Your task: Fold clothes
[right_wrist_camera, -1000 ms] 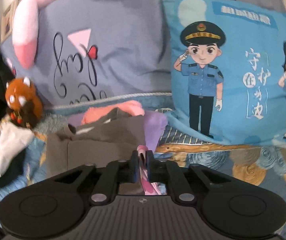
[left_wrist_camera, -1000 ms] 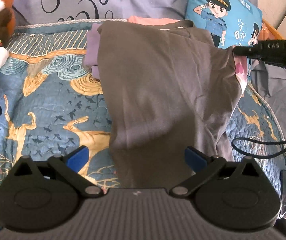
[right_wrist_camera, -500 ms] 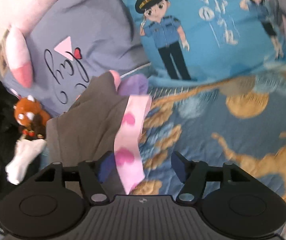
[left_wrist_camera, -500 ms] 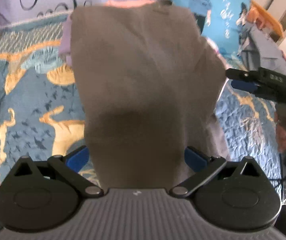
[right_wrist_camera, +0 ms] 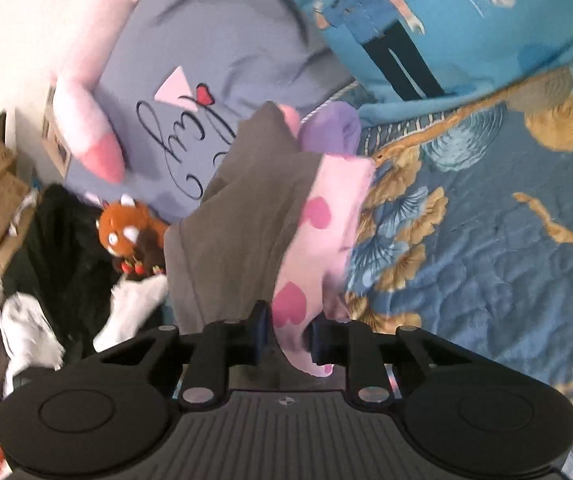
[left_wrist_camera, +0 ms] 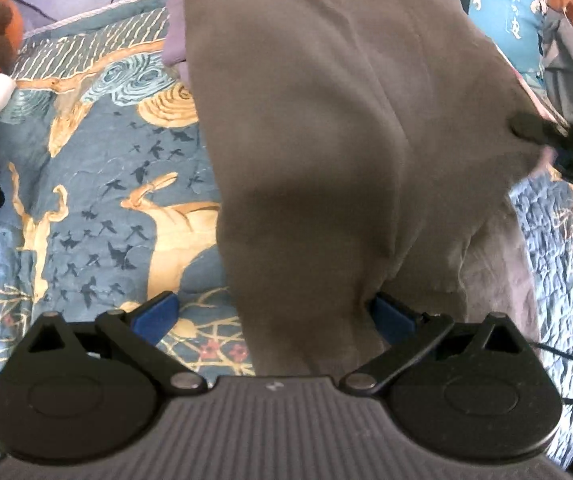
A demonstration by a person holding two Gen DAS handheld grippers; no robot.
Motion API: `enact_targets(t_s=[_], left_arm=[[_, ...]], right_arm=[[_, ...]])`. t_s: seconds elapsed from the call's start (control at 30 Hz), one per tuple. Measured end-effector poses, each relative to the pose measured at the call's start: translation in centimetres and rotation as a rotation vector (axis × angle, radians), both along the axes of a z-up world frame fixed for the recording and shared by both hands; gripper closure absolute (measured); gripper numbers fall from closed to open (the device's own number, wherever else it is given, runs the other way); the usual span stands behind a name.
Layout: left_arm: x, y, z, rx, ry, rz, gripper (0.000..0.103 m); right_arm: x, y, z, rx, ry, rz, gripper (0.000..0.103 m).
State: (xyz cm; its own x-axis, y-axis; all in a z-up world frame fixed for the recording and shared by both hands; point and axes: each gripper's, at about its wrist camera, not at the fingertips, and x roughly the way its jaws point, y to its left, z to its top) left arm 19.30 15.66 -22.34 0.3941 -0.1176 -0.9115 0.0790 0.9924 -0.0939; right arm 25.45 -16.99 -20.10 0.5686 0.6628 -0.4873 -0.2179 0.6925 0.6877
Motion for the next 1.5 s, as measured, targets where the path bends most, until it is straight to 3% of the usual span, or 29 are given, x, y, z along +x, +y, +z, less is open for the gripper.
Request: enact_targets(t_s=[0.23, 0.3, 0.37, 0.43, 0.53, 0.67, 0.9, 1.0, 1.03, 1.07, 1.13, 1.33, 1.43, 1.5], left_arm=[[0.1, 0.8, 0.1, -0.021, 0.021, 0.020, 0.000], [0.0, 0.7, 0.3, -0.024, 0.022, 0.023, 0.000], [-0.1, 0.8, 0.4, -0.030, 0.024, 0.025, 0.000], [-0.3, 0.8, 0.8, -0.025, 0.026, 0.018, 0.000], [-0.5, 0.7, 1.5, -0.021, 0.004, 0.008, 0.000], [-0.6, 0.9, 2.1, -0.028, -0.005, 0.002, 0.000], [-0.5, 1.2, 2.4, -0.051, -0.005, 0.014, 0.000], [-0.5, 1.3, 2.5, -0.062, -0.013, 0.016, 0.000], [-0.5, 1.4, 2.5, -0.065, -0.014, 0.017, 0.000], [-0.5, 1.4, 2.5, -0.068, -0.015, 0.018, 0.000], [-0.5, 1.5, 2.6, -0.073, -0.014, 0.021, 0.000], [-0.7, 2.7, 3.3, -0.092, -0.031, 0.052, 0.000], [-1.2, 4.3, 4.4, -0.092, -0.071, 0.082, 0.000], [-1.4, 5.9, 5.0, -0.069, -0.105, 0.123, 0.000]], right_arm=[[-3.2, -2.2, 3.6, 0.050, 0.063, -0.069, 0.086], [-3.6, -2.1, 4.0, -0.098, 0.102, -0.125, 0.076], [-3.9, -1.2, 3.6, -0.268, 0.128, -0.140, 0.058], [-4.4, -0.7, 2.6, -0.291, 0.145, -0.154, 0.052], [-5.3, -0.9, 0.5, -0.137, 0.210, -0.235, 0.045], [-6.8, -1.6, -3.0, 0.134, 0.333, -0.403, 0.045], [-7.4, -1.3, -6.8, 0.471, 0.357, -0.618, 0.045], [-7.6, -0.9, -7.7, 0.582, 0.355, -0.677, 0.074], [-7.8, -0.9, -7.8, 0.608, 0.350, -0.694, 0.092], [-8.0, -0.8, -7.7, 0.614, 0.335, -0.712, 0.094], [-8.4, -0.5, -6.4, 0.546, 0.264, -0.737, 0.097], [-6.8, 3.5, 0.6, 0.154, -0.036, -0.627, 0.097], [-4.7, 10.8, 5.1, -0.234, -0.274, -0.257, 0.097], [-4.2, 16.3, 5.3, -0.503, -0.348, 0.045, 0.097]])
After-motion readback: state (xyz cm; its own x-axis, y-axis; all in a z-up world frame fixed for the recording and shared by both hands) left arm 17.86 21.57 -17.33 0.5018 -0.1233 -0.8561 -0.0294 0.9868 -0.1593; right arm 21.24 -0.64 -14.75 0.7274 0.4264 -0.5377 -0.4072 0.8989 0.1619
